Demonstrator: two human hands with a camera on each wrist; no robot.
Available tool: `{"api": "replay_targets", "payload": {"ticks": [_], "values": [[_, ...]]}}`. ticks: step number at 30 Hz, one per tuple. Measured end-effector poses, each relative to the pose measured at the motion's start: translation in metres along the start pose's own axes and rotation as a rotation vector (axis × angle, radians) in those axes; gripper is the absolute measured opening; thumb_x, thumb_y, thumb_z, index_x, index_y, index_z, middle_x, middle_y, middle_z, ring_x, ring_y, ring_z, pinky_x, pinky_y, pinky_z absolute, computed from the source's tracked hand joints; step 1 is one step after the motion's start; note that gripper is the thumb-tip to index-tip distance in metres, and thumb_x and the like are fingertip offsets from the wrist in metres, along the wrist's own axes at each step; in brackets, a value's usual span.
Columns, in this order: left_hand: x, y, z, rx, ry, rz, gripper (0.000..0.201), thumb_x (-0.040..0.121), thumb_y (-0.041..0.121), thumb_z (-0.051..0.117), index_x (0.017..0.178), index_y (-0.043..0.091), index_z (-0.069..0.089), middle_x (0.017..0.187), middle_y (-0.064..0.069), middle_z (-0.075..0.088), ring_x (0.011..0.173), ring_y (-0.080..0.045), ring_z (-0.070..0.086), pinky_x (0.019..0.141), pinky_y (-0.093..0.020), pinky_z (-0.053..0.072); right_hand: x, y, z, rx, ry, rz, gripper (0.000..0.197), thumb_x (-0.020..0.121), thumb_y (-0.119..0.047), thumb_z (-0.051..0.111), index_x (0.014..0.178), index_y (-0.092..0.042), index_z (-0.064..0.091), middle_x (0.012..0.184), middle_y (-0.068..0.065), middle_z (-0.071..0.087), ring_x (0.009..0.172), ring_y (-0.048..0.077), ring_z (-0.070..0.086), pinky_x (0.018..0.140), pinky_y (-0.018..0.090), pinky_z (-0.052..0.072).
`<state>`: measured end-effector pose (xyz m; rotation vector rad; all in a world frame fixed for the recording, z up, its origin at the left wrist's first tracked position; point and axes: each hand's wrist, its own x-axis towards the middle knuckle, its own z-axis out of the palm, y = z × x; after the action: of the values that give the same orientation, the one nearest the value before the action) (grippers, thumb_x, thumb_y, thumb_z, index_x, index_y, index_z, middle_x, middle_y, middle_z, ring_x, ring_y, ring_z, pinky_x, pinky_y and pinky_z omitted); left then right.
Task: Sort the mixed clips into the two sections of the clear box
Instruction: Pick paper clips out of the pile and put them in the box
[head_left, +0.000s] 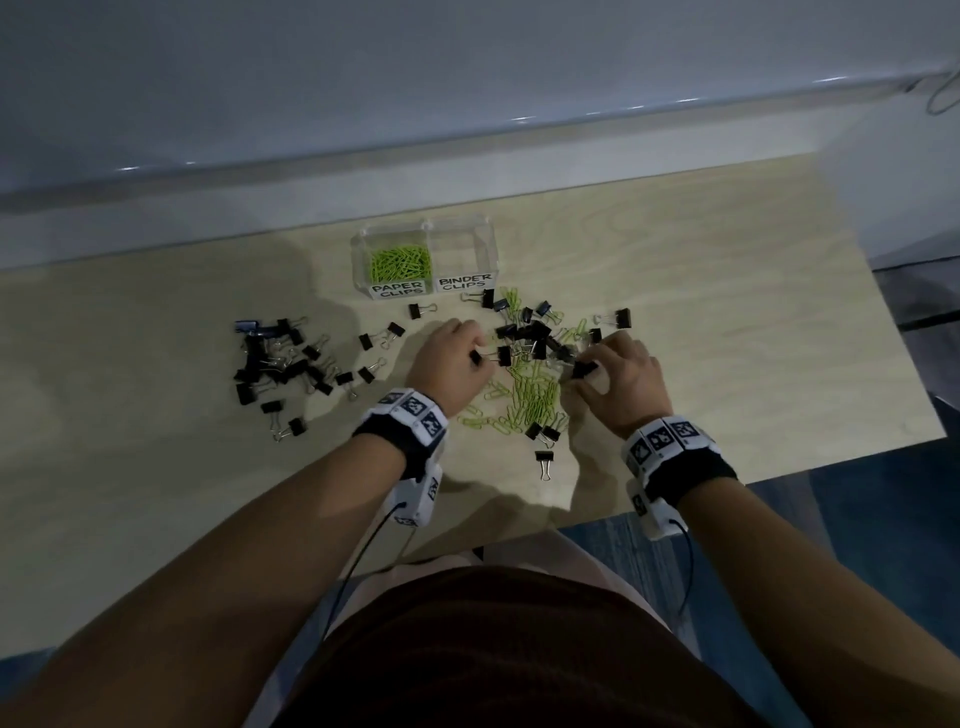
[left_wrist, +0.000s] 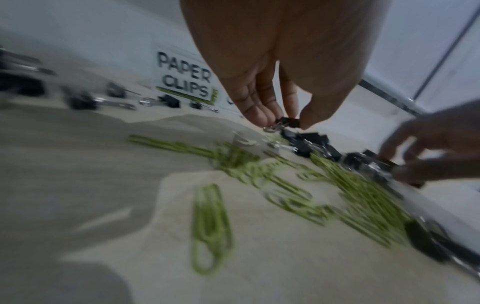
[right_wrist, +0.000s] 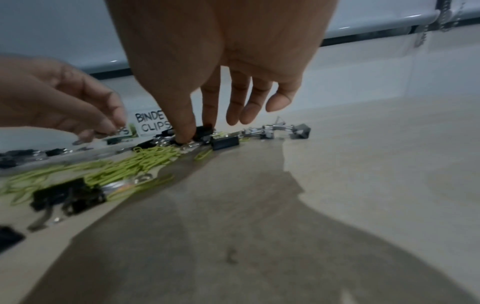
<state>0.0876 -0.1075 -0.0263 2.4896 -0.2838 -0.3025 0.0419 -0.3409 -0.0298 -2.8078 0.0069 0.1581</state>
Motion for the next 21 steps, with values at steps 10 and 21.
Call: {"api": "replay_targets", "payload": {"ticks": [10, 21], "values": [[-0.046, -0.067, -0.049, 0.055, -0.165, -0.044, 0.051, 0.077, 0.032, 0.073, 0.120, 0.014, 0.054, 0.120, -0.003, 0.048, 0.103, -0.018, 0.051, 0.089, -0.035, 0.047, -0.021, -0.001, -0.002, 0.222, -0.002, -0.046, 0.034, 0.078, -0.034, 0.066, 0.101, -0.009, 0.063, 0.090, 0.001, 0.061, 0.070, 0.009, 0.054, 0.065, 0.030, 0.055], [-0.051, -0.038, -0.004, 0.038, -0.228, -0.051, 0.074, 0.074, 0.034, 0.075, 0.135, 0.009, 0.041, 0.127, -0.010, 0.042, 0.117, -0.023, 0.042, 0.102, -0.033, 0.038, -0.011, -0.081, 0.018, 0.145, -0.386, 0.062, 0.072, 0.069, -0.028, 0.079, 0.131, -0.013, 0.047, 0.128, 0.009, 0.042, 0.110, 0.029, 0.053, 0.098, 0.041, 0.047]]}}
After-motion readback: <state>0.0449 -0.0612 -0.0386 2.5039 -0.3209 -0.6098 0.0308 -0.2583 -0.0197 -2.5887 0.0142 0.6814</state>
